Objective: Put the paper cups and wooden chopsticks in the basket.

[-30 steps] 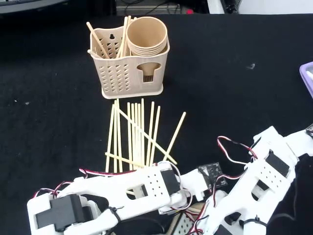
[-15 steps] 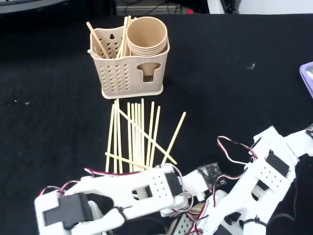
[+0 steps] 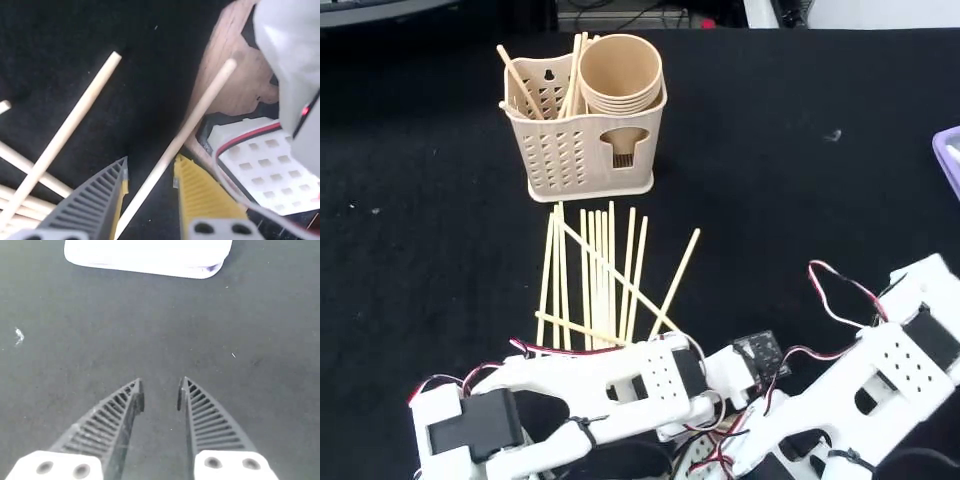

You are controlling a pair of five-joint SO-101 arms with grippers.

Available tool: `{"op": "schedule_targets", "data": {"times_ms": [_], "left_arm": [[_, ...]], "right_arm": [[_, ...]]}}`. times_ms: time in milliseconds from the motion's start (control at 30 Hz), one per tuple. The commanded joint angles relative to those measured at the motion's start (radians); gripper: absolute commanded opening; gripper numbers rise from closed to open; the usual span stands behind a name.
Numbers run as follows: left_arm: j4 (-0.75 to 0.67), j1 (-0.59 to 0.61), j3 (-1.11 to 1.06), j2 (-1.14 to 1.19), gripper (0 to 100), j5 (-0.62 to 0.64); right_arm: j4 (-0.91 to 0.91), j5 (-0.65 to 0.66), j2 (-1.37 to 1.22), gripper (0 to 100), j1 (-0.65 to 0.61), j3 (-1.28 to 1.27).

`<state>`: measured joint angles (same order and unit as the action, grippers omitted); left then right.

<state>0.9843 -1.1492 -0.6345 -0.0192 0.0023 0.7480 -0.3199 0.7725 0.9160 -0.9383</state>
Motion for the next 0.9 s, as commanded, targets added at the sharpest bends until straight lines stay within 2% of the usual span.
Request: {"op": "schedule_targets", "data": {"times_ms": [0, 267, 467, 567, 667, 867], "left_arm": [[0.002, -0.018, 0.024, -0.009, 4, -0.031], [0.055, 0.022, 0.119, -0.011, 3, -0.049], [0.287, 0.127, 0.272, -0.029, 3, -0.155], [0.341, 0.199, 0.338, -0.080, 3, -0.210], [0.331, 0.259, 0.348, -0.109, 3, -0.272], [0.155, 0.271, 0.182, -0.069, 4, -0.292]], "right_arm": [[0.014, -0.011, 0.028, 12.9, 0.009, 0.058], [0.012, -0.011, 0.028, 12.9, 0.012, 0.054], [0.012, -0.011, 0.027, 12.8, 0.014, 0.054], [0.012, -0.011, 0.027, 12.8, 0.012, 0.054], [0.012, -0.011, 0.027, 12.8, 0.012, 0.054], [0.012, -0.011, 0.027, 12.8, 0.011, 0.051]]}}
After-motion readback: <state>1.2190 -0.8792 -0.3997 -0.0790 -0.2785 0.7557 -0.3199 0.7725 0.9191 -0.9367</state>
